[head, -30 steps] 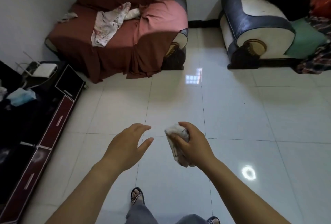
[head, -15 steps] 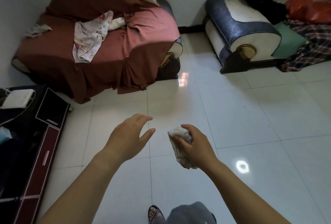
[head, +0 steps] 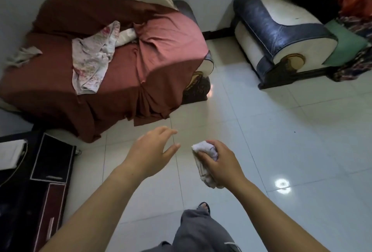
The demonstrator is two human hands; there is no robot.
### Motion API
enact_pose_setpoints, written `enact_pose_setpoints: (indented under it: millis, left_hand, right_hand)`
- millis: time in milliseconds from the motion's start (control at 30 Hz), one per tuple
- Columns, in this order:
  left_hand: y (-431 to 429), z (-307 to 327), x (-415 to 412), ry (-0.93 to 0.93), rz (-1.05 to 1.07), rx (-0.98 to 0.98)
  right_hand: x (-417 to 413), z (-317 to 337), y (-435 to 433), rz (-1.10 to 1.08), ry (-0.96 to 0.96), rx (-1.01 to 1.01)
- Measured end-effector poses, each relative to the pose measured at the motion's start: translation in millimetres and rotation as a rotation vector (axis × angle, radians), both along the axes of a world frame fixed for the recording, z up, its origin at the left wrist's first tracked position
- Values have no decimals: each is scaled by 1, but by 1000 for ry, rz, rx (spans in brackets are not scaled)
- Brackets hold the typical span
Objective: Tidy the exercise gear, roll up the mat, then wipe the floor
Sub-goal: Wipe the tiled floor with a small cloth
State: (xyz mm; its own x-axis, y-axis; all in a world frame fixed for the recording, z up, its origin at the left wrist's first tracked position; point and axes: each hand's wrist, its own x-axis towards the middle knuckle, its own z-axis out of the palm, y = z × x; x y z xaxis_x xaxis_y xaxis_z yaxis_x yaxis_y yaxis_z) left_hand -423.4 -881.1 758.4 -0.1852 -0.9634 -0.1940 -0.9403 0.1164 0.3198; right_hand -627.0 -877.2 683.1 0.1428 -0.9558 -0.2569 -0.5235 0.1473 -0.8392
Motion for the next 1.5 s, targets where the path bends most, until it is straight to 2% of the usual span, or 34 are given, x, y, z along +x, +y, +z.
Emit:
enact_pose_setpoints:
  millis: [233, 433, 633, 833, 1100, 1200, 1300, 1400, 1500]
  left_hand:
    - [-126, -19, 13, 6, -150, 36]
    - [-227, -104, 5, -11, -375, 69]
    - [-290, -259, -1, -12, -553, 74]
    - [-320, -470, -16, 43, -509, 130]
    - [-343, -729, -61, 77, -461, 293]
    - [-340, -793, -78, 24, -464, 297]
    - [-330, -836, -87, -28, -495, 281]
    - [-324, -866, -81, -133, -534, 301]
    - [-322, -881, -69, -192, -567, 331]
  right_hand:
    - [14, -21, -93, -143, 7, 78]
    - [28, -97, -141, -367, -11, 164]
    - [57, -239, -168, -555, -12, 224]
    - [59, -427, -188, -616, 56, 271]
    - [13, -665, -210, -696, 214, 260]
    - [-6, -734, -208, -677, 330, 221]
    - [-22, -773, -205, -671, 437, 151]
    - [-31, -799, -209, -677, 509, 50]
    - [-26, -824, -206, -632, 608, 74]
